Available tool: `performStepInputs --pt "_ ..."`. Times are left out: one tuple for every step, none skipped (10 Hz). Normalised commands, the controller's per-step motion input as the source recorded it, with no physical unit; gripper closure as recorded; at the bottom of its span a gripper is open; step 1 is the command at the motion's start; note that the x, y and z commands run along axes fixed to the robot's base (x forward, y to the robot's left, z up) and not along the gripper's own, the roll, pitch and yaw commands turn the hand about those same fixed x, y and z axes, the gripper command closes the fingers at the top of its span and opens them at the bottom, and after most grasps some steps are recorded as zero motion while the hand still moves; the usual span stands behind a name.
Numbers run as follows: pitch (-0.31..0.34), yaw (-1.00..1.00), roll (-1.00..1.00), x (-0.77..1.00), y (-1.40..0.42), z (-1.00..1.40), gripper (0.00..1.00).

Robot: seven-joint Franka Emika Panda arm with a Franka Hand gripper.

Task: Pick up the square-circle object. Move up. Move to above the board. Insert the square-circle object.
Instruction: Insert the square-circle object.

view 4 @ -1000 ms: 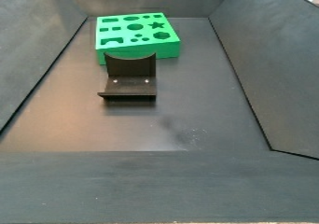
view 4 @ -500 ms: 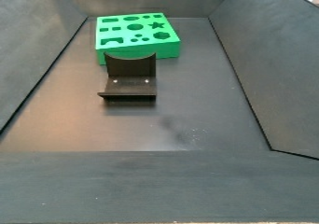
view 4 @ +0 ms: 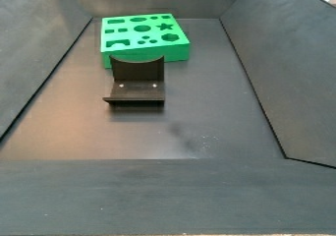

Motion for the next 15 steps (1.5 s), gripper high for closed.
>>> performStepInputs --pt "-0.007 -1.0 0.0 0.0 -0.02 -0.06 1.0" --pt "-0.034 -1.0 0.0 0.0 -0.01 -0.02 1.0" --pt "-0.034 -1.0 0.0 0.0 -0.01 -0.02 1.0" --pt "-0.023 -1.0 0.0 0.0 -0.01 -0.06 1.0" --pt "-0.044 -1.0 0.01 0.02 -0.04 -0.2 1.0" --pt "-0.019 -1.0 0.0 0.0 -0.03 -0.18 1.0" --pt "-0.017 -1.0 0.0 0.0 -0.04 -0.17 1.0" --pt "-0.011 -1.0 0.0 0.0 -0.06 -0.19 1.0" --pt "-0.014 -0.96 0.0 0.09 -0.07 -0.17 1.0" --pt "-0.016 -1.0 0.0 0.01 -0.06 -0.19 1.0" --pt "-0.004 -1.0 0.0 0.01 -0.12 -0.25 1.0" --pt "0.0 -1.0 0.0 0.0 -0.17 -0.25 1.0" --pt "0.0 -1.0 0.0 0.0 -0.17 -0.25 1.0" --pt "0.0 -1.0 0.0 0.0 -0.17 -0.26 1.0" --pt "0.0 -0.38 0.08 0.6 -0.33 -0.45 1.0"
